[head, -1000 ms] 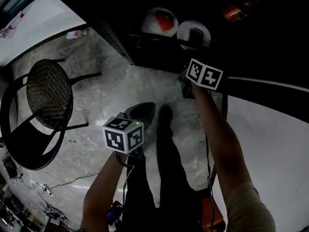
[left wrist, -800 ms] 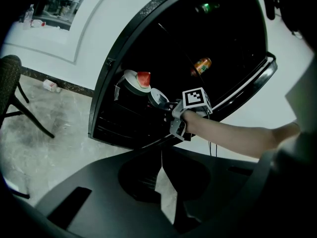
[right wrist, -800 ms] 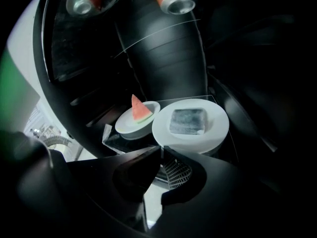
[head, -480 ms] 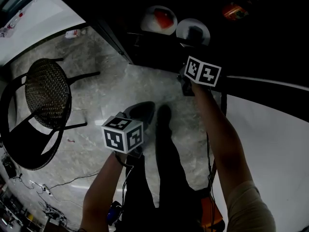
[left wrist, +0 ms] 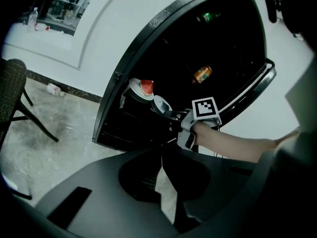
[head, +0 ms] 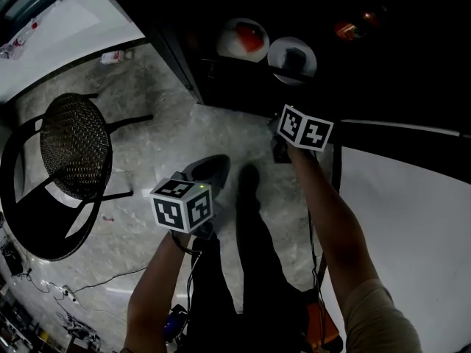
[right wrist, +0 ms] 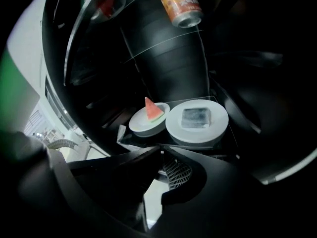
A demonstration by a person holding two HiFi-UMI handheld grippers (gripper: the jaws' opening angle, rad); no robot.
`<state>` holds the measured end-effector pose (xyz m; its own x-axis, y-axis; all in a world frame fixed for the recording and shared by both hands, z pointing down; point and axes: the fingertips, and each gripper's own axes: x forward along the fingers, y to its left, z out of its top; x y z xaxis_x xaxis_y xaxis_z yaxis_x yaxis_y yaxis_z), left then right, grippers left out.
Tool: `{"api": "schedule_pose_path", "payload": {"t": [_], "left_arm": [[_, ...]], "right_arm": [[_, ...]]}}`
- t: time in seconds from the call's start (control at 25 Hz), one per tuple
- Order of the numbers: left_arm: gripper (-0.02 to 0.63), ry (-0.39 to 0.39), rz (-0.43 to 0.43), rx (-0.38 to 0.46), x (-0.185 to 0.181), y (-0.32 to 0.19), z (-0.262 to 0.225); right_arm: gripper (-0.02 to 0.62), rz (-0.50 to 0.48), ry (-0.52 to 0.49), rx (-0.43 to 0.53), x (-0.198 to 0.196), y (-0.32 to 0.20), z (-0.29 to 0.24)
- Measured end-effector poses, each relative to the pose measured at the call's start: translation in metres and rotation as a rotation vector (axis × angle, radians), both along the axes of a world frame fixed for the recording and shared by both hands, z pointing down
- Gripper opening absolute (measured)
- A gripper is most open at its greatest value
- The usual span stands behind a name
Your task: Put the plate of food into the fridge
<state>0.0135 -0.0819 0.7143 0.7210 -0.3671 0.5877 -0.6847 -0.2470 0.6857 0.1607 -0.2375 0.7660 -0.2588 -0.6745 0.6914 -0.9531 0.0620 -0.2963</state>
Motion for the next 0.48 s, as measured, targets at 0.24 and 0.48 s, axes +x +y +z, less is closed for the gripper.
{"api": "schedule_pose_path", "payload": {"t": [0.24,0.48], "left_arm": [[0.012,0.012,-0.027,0.036,-0.014,-0.013,-0.022],[0.012,0.0,-0.043,0.051,-0.034,-0.019,-0.041]], "right_arm": [[0.032,-0.021,-0.033,-0.027,-0.02,0.023,-0.018],[0.032,-0.024,-0.01,-0.054,-0.041,0.035,-0.042]]}}
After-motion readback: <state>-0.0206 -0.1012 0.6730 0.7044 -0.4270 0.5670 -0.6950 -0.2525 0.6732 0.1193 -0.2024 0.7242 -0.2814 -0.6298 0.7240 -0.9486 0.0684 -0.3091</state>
